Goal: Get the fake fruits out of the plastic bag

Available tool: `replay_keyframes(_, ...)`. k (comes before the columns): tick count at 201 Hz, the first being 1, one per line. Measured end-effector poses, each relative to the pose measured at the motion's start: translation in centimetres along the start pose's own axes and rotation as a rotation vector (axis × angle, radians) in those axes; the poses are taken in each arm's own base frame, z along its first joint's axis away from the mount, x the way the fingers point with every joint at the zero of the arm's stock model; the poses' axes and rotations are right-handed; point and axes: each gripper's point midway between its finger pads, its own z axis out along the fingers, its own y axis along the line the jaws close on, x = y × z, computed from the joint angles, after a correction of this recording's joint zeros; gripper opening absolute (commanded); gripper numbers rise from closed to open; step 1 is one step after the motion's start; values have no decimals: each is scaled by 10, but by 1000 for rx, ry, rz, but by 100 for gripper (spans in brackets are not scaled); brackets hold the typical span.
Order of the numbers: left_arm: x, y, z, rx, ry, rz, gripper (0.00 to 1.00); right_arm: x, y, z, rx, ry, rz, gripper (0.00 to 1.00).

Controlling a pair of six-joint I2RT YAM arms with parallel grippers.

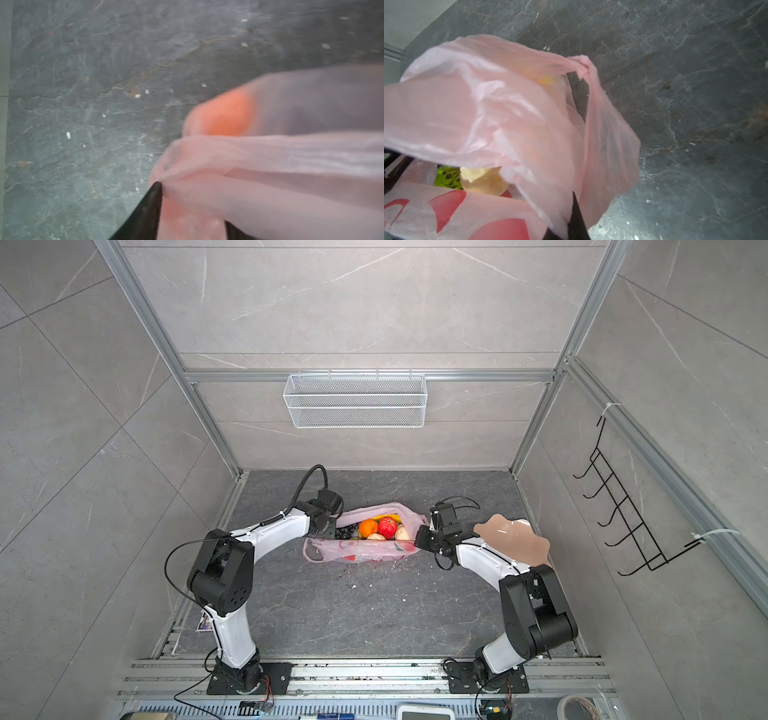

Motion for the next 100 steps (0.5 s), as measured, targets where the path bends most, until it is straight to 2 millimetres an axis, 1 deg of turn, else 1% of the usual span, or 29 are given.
replay_keyframes(17, -10, 15, 6, 17, 3, -76, 19, 8, -7, 2, 19, 14, -4, 0)
replay_keyframes(24, -14, 19, 8, 30, 6, -102, 15, 11, -10, 3, 25, 20, -5, 0)
replay_keyframes(34, -21, 24, 10, 52, 5, -149, 12, 16, -13, 5, 33, 31, -7, 0)
replay_keyframes(49, -31, 25, 12, 88, -1, -198, 12, 23, -18, 6, 42, 42, -13, 0)
replay_keyframes(59, -36, 23, 13, 114, -4, -215, 14, 26, -19, 7, 48, 46, -18, 0)
replay_keyframes(73, -43, 15, 12, 162, -7, -224, 21, 28, -18, 8, 56, 46, -34, 0)
replay_keyframes(91, -52, 0, 9, 202, -20, -205, 30, 34, -8, 10, 53, 54, -65, 0)
replay_keyframes(100, -58, -10, 5, 219, -37, -188, 37, 35, -1, 13, 44, 61, -79, 0)
